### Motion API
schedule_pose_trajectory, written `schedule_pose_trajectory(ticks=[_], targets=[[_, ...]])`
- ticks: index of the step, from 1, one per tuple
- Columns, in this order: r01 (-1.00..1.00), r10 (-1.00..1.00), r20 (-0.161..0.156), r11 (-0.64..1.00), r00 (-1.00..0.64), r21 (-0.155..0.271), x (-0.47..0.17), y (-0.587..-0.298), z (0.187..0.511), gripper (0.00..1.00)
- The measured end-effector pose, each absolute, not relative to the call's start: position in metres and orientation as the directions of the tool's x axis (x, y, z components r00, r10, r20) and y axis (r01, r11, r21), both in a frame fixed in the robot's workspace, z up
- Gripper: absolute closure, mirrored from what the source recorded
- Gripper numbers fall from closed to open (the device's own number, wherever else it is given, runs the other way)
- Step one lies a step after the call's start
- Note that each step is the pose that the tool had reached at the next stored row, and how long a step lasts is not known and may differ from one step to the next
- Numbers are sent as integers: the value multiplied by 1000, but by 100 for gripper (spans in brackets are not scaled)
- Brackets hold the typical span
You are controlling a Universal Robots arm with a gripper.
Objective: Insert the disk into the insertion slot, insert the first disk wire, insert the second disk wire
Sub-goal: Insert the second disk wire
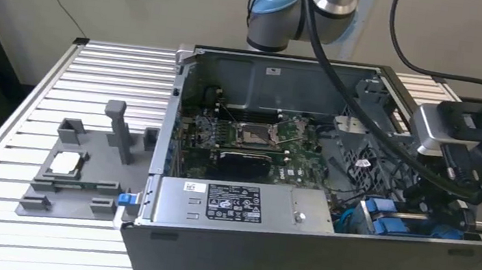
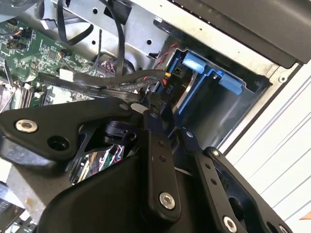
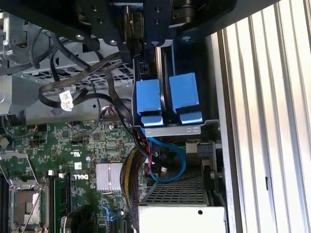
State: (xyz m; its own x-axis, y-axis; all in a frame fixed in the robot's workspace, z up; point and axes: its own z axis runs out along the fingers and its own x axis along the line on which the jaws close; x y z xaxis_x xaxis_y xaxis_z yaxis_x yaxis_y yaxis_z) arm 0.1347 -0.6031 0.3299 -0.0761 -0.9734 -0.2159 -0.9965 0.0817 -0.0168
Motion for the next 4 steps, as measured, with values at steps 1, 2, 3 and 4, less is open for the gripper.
schedule_pose_trajectory(ticks=[1,2,3,4], targets=[[-997,-973,-216,82,-76,-17,135,-603,330,76],[-997,-973,-216,82,-76,-16,135,-603,330,76],[-997,-973,-216,82,-76,-16,135,-603,330,76],[-997,-973,-216,82,-76,-16,135,-603,330,76]])
